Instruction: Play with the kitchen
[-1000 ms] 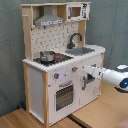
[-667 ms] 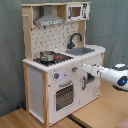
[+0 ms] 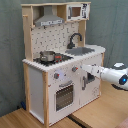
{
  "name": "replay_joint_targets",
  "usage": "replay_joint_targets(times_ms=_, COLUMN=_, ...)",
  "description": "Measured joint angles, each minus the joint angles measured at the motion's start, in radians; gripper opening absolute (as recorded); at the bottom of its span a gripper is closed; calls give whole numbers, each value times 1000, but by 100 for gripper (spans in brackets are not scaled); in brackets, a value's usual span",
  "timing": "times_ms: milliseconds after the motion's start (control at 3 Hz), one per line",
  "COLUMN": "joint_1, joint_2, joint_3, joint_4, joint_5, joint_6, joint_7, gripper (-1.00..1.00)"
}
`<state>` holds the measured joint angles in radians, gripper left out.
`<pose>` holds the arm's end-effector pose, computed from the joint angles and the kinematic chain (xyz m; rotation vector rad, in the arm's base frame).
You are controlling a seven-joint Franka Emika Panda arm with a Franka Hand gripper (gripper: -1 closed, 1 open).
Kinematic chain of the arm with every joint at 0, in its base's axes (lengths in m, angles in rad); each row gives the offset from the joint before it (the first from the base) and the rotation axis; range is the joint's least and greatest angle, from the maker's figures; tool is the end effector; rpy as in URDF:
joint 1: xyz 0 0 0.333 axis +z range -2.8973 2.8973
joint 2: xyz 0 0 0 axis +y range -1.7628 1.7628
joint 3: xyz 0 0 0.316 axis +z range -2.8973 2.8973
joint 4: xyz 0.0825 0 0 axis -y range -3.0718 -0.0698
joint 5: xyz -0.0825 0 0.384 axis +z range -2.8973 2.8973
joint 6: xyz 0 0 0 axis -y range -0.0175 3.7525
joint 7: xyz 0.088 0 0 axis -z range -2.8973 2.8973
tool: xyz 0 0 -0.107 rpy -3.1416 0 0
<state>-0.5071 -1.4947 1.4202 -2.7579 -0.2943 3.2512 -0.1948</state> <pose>0.2647 0.3408 0.3637 0.9996 1.3550 0.9464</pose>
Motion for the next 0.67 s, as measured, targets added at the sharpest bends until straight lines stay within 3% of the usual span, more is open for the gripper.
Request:
replay_joint_targets(times_ms=333, joint_1=-38, joint_2=-1, joint_3=25, joint_4=-27, joint_5=1, joint_6=80, joint_7=54, gripper=100)
replay_joint_targets(times_ms=667, joint_1=-99, joint_2=-2, joint_3=35, joint_4=-23, joint_5=9, joint_6=154, joint_7=86, gripper=100)
